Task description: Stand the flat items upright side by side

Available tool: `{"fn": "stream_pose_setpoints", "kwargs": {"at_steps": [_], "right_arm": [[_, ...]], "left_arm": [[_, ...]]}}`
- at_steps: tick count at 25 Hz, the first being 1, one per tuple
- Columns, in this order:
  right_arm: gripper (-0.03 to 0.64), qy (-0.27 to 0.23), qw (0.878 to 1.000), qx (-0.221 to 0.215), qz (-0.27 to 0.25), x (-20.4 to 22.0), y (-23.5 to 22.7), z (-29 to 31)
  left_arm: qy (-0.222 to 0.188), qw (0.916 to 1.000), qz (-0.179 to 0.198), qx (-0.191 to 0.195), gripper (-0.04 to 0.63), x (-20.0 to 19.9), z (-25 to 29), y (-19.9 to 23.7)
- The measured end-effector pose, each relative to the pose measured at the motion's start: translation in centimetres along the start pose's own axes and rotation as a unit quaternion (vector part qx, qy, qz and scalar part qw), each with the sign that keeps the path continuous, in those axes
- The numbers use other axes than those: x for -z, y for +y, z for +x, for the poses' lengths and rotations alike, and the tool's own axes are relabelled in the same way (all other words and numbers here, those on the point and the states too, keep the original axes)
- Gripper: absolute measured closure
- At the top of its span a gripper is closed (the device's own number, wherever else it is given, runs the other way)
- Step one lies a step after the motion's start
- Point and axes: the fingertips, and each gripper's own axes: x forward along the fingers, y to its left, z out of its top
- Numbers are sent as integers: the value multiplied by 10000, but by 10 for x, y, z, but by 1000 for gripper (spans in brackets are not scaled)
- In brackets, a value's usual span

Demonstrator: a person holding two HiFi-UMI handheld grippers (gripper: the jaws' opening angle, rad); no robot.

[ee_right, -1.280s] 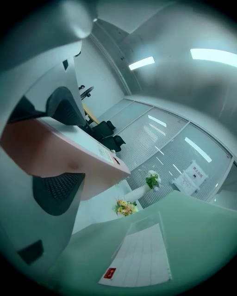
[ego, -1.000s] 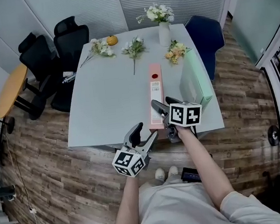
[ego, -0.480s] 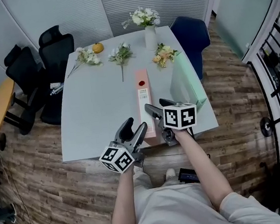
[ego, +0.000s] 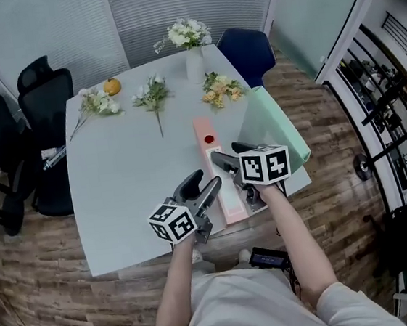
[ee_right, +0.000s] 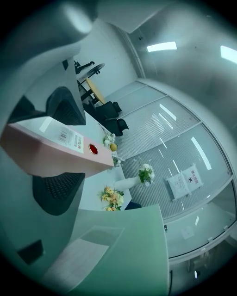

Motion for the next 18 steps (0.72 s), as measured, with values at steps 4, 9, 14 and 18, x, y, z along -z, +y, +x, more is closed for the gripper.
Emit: {"fn": "stream_pose_setpoints", "kwargs": {"at_steps": [4, 9, 14, 18], "right_arm": [[295, 264, 9992, 236, -196, -9, 1, 15], [293, 667, 9953, 583, -397, -8, -2, 30], [293, 901, 9918, 758, -491, -18, -6, 47], [288, 1215, 9858, 997, -587, -18, -11, 62]], "left_arm": [[229, 9991, -82, 333, 310, -2, 6, 10], [420, 9966, -231, 666, 310, 4, 11, 16], [466, 9922, -473, 1055, 310, 3, 20, 16], [468, 9899, -604, 1195, 310, 1, 23, 19]]}}
